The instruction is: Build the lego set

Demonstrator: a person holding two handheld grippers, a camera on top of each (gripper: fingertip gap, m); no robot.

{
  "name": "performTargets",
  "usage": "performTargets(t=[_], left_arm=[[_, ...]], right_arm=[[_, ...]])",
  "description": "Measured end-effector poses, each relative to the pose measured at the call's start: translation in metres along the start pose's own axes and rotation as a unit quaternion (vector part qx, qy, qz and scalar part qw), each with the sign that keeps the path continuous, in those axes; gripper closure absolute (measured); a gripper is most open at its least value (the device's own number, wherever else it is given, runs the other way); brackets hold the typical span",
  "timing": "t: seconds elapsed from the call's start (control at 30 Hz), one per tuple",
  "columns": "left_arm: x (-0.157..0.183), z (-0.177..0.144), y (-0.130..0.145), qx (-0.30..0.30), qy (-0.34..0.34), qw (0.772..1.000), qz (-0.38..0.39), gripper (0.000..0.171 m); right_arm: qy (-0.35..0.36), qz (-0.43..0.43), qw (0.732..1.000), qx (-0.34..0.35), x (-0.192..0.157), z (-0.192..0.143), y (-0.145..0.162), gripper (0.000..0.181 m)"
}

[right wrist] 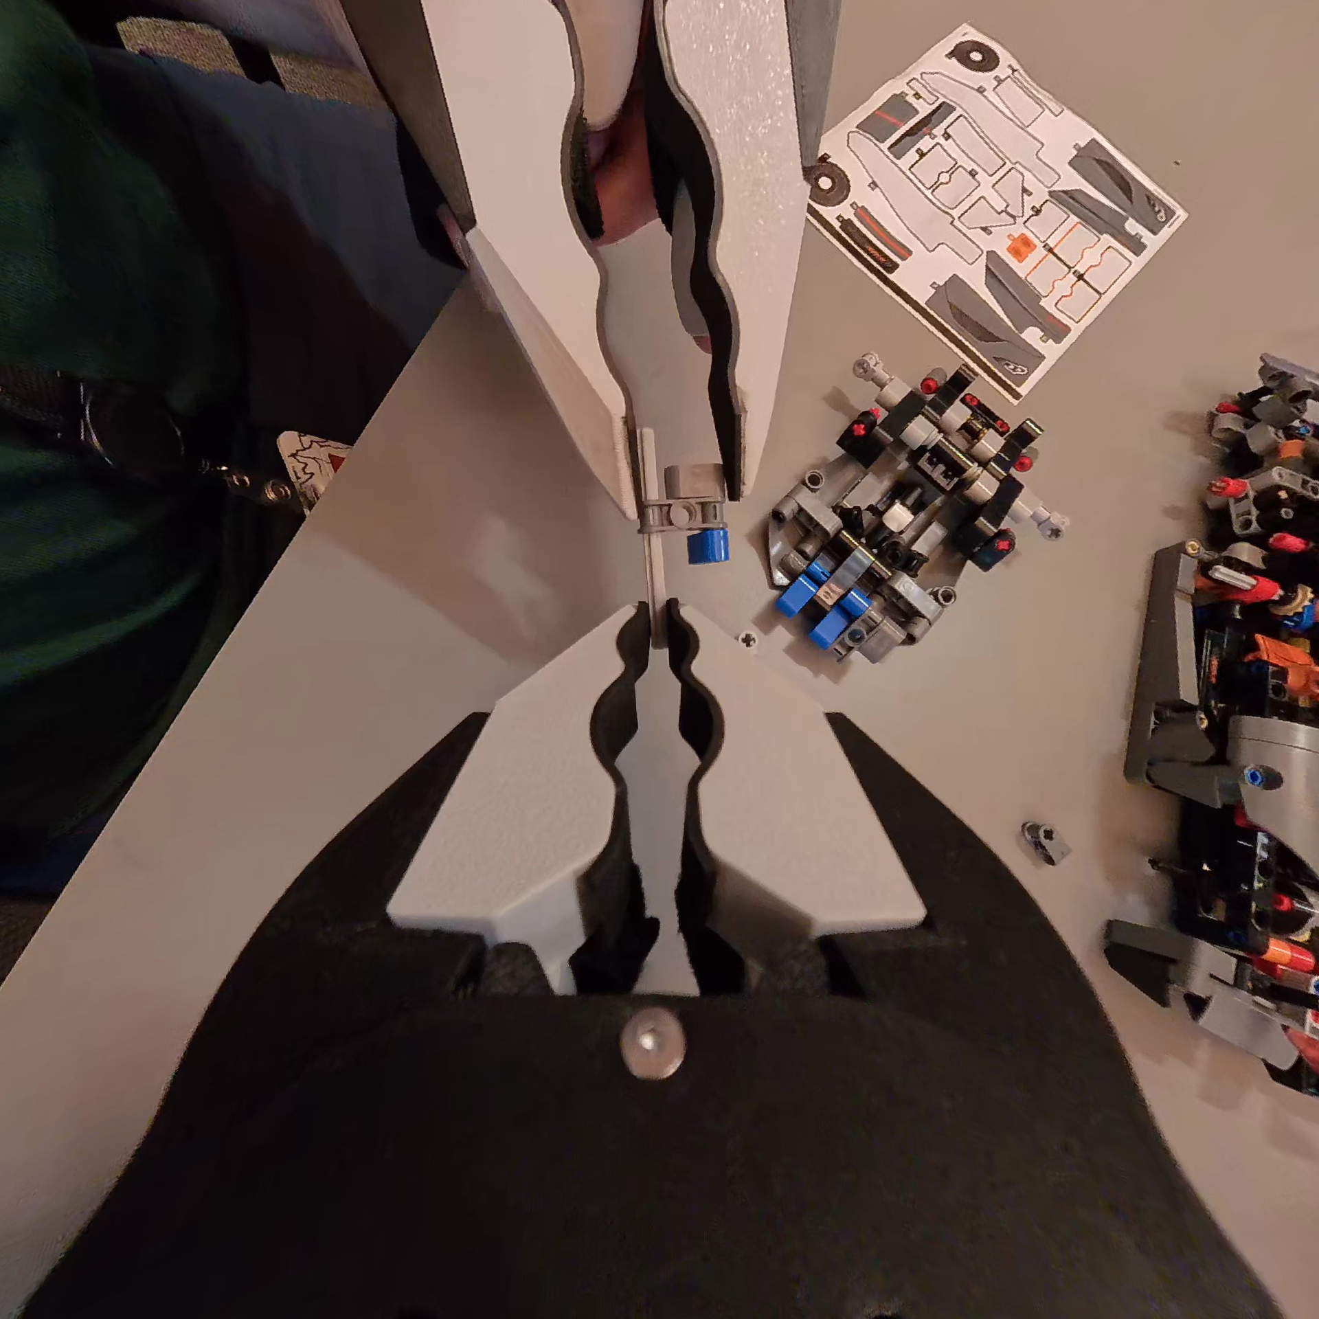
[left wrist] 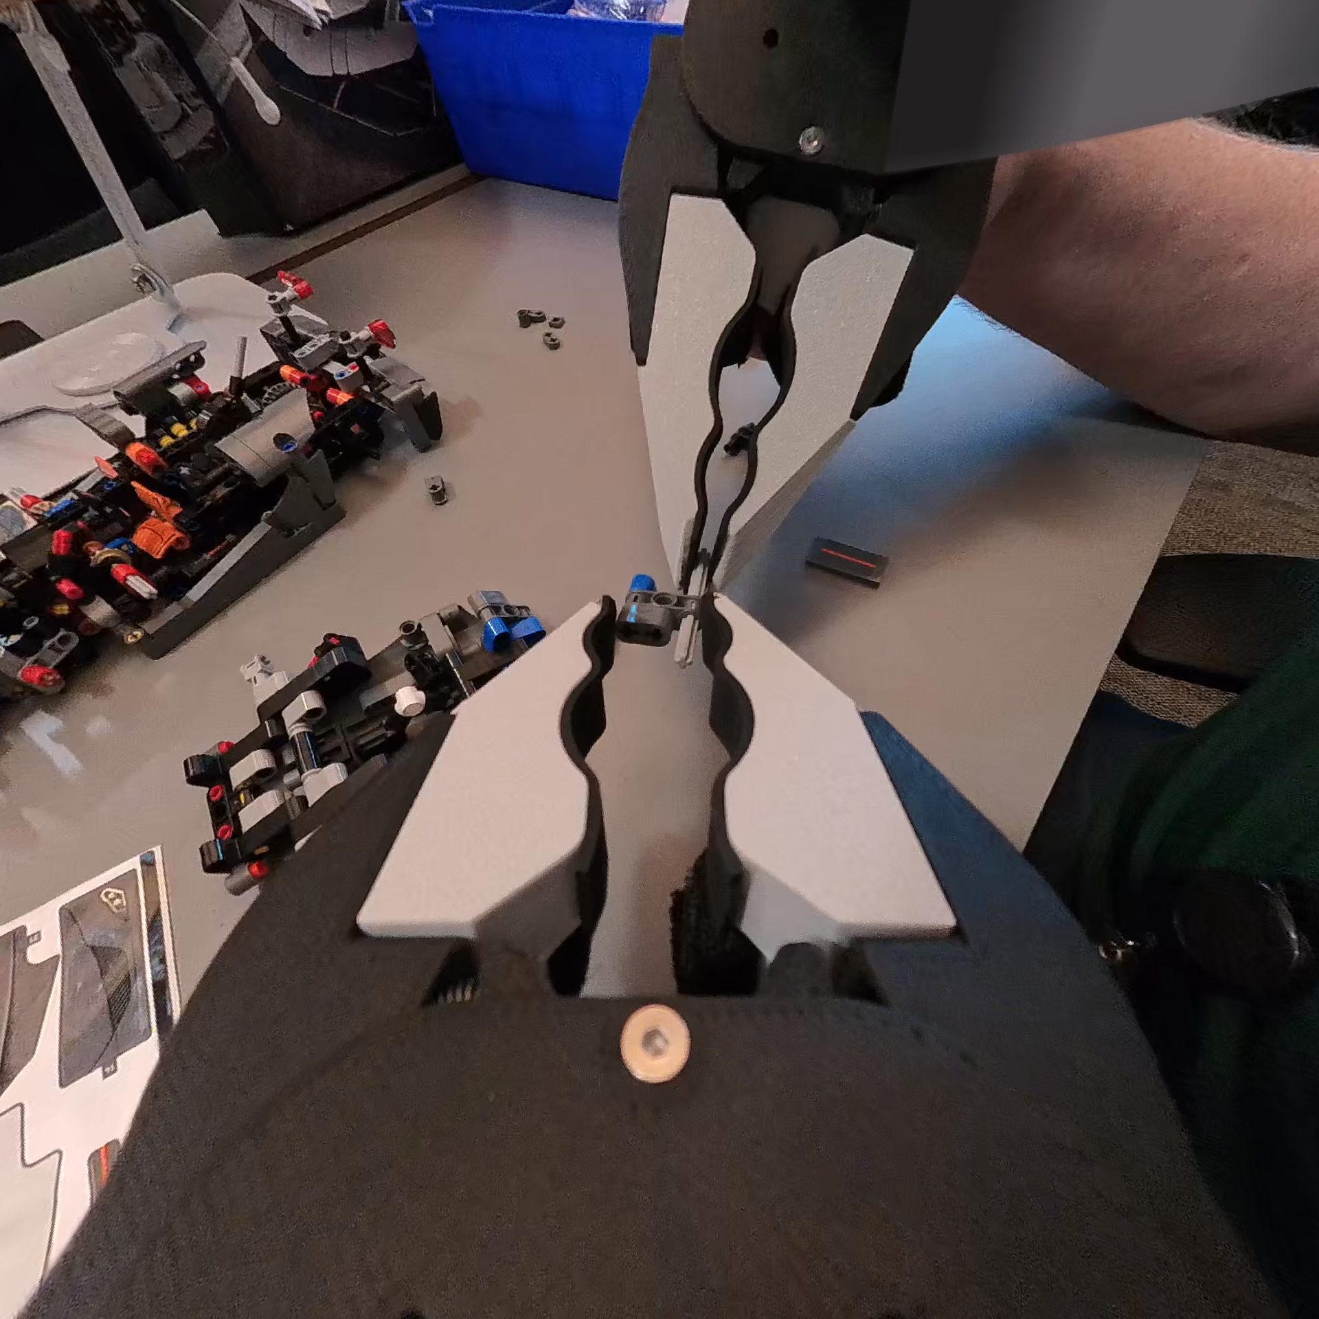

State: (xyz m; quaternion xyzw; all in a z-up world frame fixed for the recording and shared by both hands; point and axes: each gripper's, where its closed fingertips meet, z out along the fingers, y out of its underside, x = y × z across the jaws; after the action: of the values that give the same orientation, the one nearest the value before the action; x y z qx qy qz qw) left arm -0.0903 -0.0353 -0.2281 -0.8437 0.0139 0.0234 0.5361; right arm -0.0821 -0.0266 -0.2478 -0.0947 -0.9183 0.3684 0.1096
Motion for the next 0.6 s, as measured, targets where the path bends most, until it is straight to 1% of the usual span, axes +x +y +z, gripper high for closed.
performTargets(t=[0.3, 0.4, 0.53, 0.57, 0.6], left_arm=[[-0.006, -0.002, -0.003, 0.02, -0.031, 0.999, -0.012, 0.15], [-0.01, -0.001, 0.001, 0.016, -0.047, 0.999, -0.017, 0.15], [-0.019, 0.002, 0.01, -0.004, -0.085, 0.996, -0.008, 0.151], [-0.021, 0.003, 0.011, -0.009, -0.096, 0.995, -0.003, 0.169], [-0.026, 0.003, 0.012, -0.011, -0.113, 0.993, 0.003, 0.171]], right_arm=[[0.021, 0.017, 0.999, 0.02, 0.01, -0.003, -0.005, 0.176], [0.027, 0.037, 0.999, 0.022, 0.016, -0.003, -0.002, 0.169], [0.028, 0.089, 0.996, 0.011, 0.028, -0.004, 0.014, 0.158], [0.032, 0.101, 0.994, 0.012, 0.032, -0.004, 0.017, 0.158], [0.035, 0.114, 0.993, 0.013, 0.036, -0.003, 0.019, 0.157]])
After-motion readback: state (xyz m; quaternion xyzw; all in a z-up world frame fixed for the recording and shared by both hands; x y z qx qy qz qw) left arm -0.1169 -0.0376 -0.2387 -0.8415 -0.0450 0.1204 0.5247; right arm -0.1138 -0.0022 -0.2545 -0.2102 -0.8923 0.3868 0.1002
